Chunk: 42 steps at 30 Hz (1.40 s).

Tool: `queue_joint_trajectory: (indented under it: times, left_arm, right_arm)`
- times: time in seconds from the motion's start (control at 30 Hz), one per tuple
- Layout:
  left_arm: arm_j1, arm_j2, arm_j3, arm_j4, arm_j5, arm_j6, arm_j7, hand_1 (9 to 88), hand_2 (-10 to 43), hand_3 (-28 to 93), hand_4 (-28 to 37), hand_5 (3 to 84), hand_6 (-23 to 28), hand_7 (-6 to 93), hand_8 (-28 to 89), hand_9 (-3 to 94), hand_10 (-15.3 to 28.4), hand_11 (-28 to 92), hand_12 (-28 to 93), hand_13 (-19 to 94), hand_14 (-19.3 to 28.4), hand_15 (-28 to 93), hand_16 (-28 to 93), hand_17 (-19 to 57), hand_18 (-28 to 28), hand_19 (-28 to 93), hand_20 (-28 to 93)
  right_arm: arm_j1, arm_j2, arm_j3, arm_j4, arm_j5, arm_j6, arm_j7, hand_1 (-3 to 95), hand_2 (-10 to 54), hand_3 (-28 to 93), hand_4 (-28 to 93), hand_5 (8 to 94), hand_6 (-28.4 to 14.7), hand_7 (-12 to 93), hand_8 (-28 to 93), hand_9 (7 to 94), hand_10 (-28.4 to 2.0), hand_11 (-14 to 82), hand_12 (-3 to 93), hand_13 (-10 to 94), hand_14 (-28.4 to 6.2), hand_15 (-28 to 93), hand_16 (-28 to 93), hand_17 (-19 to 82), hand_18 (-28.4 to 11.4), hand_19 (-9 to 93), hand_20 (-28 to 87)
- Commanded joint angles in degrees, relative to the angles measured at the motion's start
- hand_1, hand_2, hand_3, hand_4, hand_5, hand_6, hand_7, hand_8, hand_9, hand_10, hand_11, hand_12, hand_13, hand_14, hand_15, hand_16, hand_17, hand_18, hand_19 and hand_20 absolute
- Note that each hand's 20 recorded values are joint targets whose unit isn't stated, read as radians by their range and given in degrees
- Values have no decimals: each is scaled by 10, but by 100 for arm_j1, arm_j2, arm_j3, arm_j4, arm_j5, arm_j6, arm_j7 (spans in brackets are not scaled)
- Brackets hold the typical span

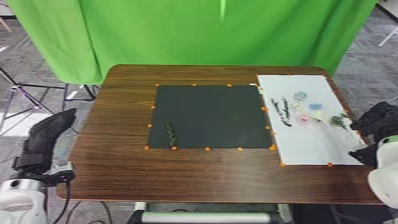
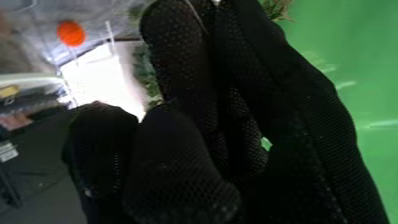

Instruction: Arrange flowers

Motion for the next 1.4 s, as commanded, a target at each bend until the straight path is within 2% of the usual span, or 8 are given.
queue_joint_trajectory:
  times: [0.03,0.3,0.57,0.97,1.4]
  left_arm:
    - [53,46,-85,-55,-12,-67,-63,204,34,631,-283,400,31,144,-84,360,126,142,75,288,154,67,-2,30,80,26,106]
    - [17,63,-50,-29,-24,-92,-72,204,34,629,-283,398,29,143,-84,359,125,141,75,288,154,67,-2,30,80,26,106]
    - [-61,83,-4,4,-11,-163,-103,204,34,630,-283,398,30,142,-84,360,126,140,76,288,154,67,-2,29,80,25,105]
    - [-103,108,9,33,-3,-220,-122,204,33,631,-283,396,30,143,-83,358,126,139,76,287,155,67,-2,29,80,26,105]
    - [-14,118,-43,-13,-13,-209,-134,205,29,634,-283,394,30,142,-83,357,126,138,77,287,154,67,-2,28,81,25,105]
  right_arm:
    - [120,264,-97,-594,371,66,-132,646,-95,512,-102,858,-40,151,171,937,-119,271,261,937,9,699,192,712,-116,932,545]
    - [695,320,-1008,-1051,31,-45,-399,642,-95,516,-100,864,-41,149,167,937,-120,273,257,937,6,696,189,715,-114,932,533]
    - [1556,-191,-2340,-1195,-602,-313,-523,641,-95,516,-104,862,-40,149,165,937,-118,267,259,937,6,692,189,715,-109,932,526]
    - [2251,-912,-3547,-855,-803,-482,-551,638,-95,516,-106,857,-37,152,166,937,-115,258,266,937,7,684,191,713,-104,932,516]
    - [2837,-1532,-4071,-516,-848,-595,-517,635,-95,515,-104,854,-37,158,170,937,-113,257,274,937,9,685,191,712,-103,932,513]
